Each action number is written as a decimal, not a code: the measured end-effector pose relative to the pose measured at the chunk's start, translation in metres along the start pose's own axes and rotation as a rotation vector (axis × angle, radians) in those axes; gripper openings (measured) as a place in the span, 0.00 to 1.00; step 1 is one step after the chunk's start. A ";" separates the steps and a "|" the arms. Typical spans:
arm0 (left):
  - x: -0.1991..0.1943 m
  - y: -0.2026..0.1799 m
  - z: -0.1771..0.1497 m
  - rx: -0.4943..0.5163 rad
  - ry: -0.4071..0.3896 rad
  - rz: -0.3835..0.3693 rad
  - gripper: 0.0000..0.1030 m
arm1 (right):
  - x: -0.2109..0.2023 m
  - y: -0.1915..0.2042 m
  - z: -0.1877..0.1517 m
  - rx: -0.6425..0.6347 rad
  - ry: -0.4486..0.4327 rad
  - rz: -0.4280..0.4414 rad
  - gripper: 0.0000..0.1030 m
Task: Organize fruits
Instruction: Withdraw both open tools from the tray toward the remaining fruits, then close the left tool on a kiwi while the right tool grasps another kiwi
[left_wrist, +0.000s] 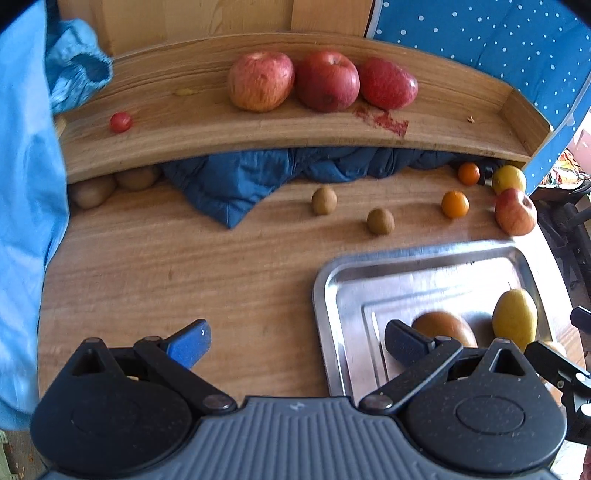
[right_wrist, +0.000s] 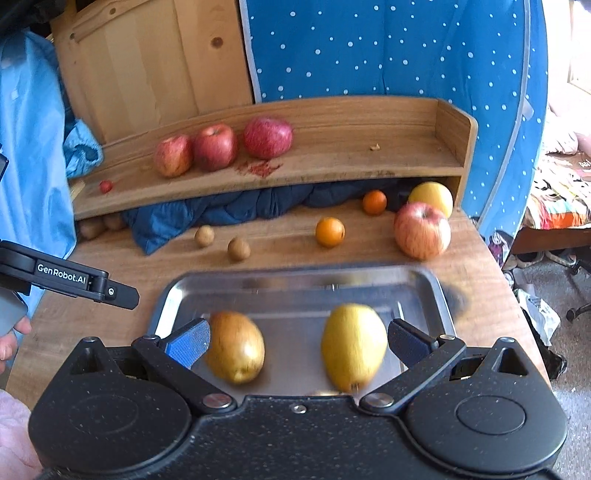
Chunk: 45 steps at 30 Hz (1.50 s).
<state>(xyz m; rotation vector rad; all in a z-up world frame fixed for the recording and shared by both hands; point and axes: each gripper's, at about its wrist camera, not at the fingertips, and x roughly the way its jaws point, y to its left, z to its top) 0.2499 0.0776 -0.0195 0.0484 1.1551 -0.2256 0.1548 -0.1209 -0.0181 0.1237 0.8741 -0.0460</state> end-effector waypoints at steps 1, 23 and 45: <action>0.002 0.002 0.005 0.001 0.000 -0.006 0.99 | 0.003 0.001 0.003 0.001 -0.006 -0.004 0.99; 0.068 0.016 0.062 -0.028 0.027 -0.127 0.99 | 0.070 0.047 0.035 -0.202 0.030 0.000 0.99; 0.101 0.020 0.084 -0.027 -0.031 -0.246 0.69 | 0.164 0.078 0.065 -0.307 0.123 0.001 0.57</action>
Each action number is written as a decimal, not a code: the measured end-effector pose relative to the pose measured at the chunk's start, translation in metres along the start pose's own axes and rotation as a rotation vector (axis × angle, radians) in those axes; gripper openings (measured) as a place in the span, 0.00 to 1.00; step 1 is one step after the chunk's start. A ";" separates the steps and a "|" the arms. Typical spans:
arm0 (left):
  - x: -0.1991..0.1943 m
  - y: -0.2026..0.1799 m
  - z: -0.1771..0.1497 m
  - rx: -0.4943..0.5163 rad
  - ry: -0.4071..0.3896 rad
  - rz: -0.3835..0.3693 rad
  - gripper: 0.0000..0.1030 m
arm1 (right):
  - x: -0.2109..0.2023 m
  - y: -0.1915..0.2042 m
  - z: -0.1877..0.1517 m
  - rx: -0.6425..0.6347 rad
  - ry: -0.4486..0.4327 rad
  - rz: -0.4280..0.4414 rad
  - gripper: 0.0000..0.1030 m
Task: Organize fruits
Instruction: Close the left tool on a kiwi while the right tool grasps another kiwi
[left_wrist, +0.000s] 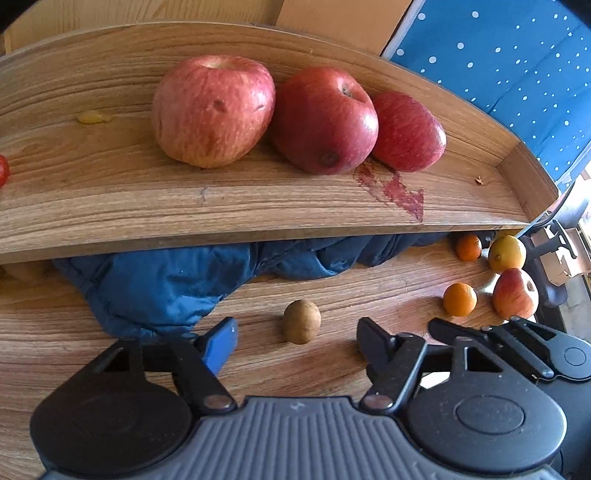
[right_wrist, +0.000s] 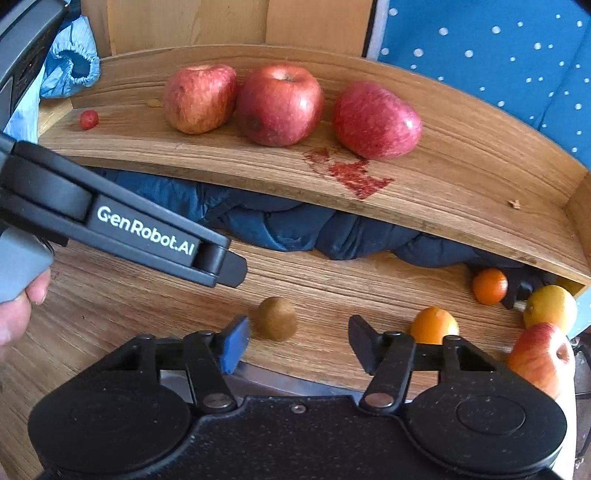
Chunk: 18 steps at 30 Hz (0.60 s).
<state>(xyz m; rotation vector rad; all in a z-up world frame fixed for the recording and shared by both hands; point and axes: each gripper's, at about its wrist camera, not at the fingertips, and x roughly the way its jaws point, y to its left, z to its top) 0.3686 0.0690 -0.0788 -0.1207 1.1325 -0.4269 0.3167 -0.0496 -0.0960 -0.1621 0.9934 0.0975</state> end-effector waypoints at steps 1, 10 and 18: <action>0.000 0.001 0.000 -0.002 0.000 -0.003 0.66 | 0.002 0.001 0.001 0.000 0.003 0.005 0.55; 0.012 0.004 0.001 -0.019 0.025 -0.031 0.41 | 0.011 0.003 0.005 0.025 0.018 0.033 0.39; 0.013 0.007 0.003 -0.023 0.026 -0.043 0.25 | 0.017 0.000 0.007 0.055 0.018 0.040 0.27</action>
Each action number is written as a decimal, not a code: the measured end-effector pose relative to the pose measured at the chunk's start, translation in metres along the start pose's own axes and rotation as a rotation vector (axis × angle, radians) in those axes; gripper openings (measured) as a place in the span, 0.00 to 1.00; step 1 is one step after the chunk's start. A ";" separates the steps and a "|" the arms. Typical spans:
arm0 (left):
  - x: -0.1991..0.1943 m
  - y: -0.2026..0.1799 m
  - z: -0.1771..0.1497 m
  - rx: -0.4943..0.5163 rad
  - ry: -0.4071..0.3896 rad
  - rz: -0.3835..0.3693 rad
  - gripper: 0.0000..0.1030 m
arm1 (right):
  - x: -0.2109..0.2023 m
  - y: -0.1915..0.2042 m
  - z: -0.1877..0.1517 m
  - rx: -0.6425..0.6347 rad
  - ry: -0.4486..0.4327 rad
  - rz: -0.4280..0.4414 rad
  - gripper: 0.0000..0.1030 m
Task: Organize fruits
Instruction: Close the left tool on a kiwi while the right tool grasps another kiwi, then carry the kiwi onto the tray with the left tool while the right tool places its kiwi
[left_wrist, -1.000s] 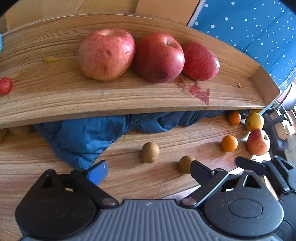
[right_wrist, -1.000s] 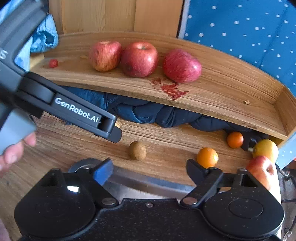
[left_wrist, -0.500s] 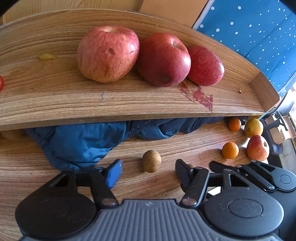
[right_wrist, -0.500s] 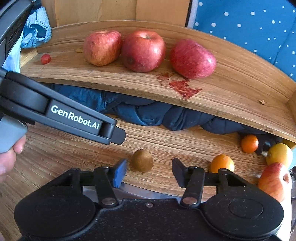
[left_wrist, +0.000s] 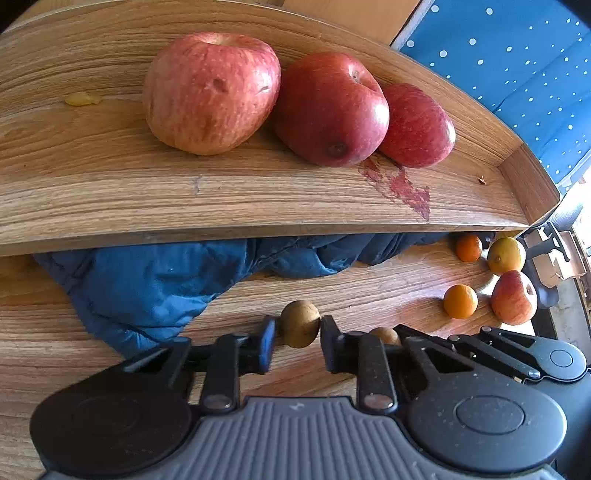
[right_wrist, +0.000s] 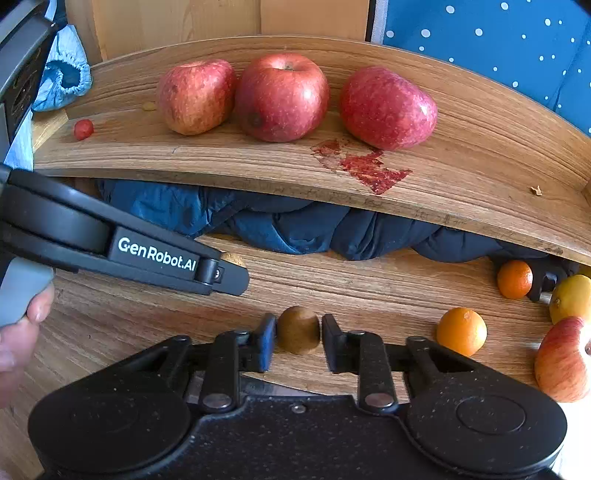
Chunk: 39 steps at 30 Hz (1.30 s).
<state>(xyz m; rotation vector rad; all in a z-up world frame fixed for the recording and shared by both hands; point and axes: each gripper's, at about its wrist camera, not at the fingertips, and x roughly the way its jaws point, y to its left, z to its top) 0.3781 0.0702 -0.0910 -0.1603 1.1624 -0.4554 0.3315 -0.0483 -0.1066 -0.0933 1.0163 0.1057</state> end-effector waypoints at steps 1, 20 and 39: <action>0.000 0.000 0.000 -0.002 0.001 -0.001 0.25 | -0.001 0.000 -0.001 0.001 -0.001 0.001 0.27; -0.042 -0.028 -0.024 0.046 -0.050 -0.003 0.24 | -0.071 -0.003 -0.030 0.012 -0.115 0.039 0.27; -0.077 -0.065 -0.115 0.048 -0.018 0.001 0.24 | -0.155 0.010 -0.113 -0.041 -0.129 0.087 0.27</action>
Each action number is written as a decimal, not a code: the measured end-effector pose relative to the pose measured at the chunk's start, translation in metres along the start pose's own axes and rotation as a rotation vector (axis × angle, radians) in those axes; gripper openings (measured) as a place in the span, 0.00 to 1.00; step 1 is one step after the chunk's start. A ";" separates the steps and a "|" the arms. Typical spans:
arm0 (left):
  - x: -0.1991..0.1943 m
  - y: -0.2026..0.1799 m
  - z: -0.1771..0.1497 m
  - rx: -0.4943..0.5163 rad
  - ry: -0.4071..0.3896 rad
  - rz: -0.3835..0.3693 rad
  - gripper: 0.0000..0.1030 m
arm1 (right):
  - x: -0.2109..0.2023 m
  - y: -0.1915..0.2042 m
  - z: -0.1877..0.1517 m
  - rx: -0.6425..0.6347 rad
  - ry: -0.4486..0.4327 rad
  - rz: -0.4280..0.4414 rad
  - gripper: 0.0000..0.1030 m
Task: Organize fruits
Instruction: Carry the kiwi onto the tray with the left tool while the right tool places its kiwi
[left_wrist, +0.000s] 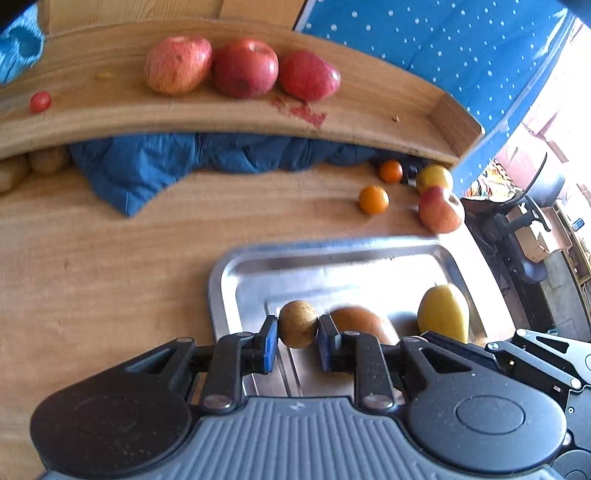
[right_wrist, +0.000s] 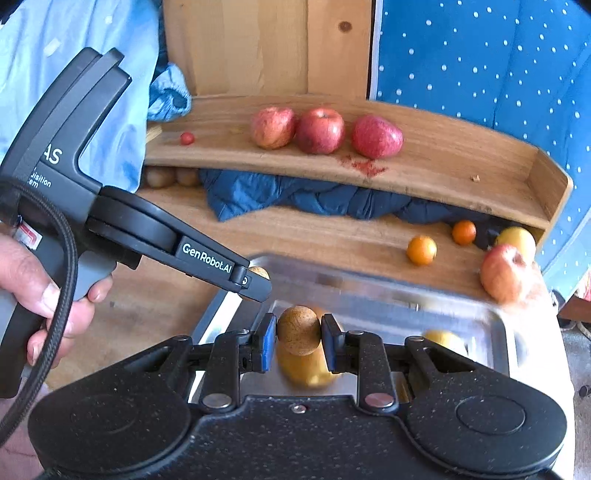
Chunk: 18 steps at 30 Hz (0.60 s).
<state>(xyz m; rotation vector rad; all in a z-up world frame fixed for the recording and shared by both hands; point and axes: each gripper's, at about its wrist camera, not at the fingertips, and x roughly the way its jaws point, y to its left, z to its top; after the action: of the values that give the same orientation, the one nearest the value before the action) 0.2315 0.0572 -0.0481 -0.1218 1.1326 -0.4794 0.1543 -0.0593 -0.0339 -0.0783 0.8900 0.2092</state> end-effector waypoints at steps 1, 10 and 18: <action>-0.001 -0.001 -0.004 -0.002 0.005 0.000 0.24 | -0.002 0.002 -0.004 -0.002 0.008 0.003 0.27; 0.000 -0.012 -0.034 0.008 0.058 -0.006 0.24 | -0.004 0.006 -0.033 -0.005 0.076 0.000 0.27; 0.006 -0.019 -0.044 0.021 0.114 0.007 0.25 | -0.001 -0.006 -0.043 0.037 0.114 -0.020 0.27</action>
<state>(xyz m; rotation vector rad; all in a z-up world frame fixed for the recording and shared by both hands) 0.1880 0.0443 -0.0658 -0.0726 1.2388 -0.4964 0.1221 -0.0719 -0.0608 -0.0656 1.0060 0.1709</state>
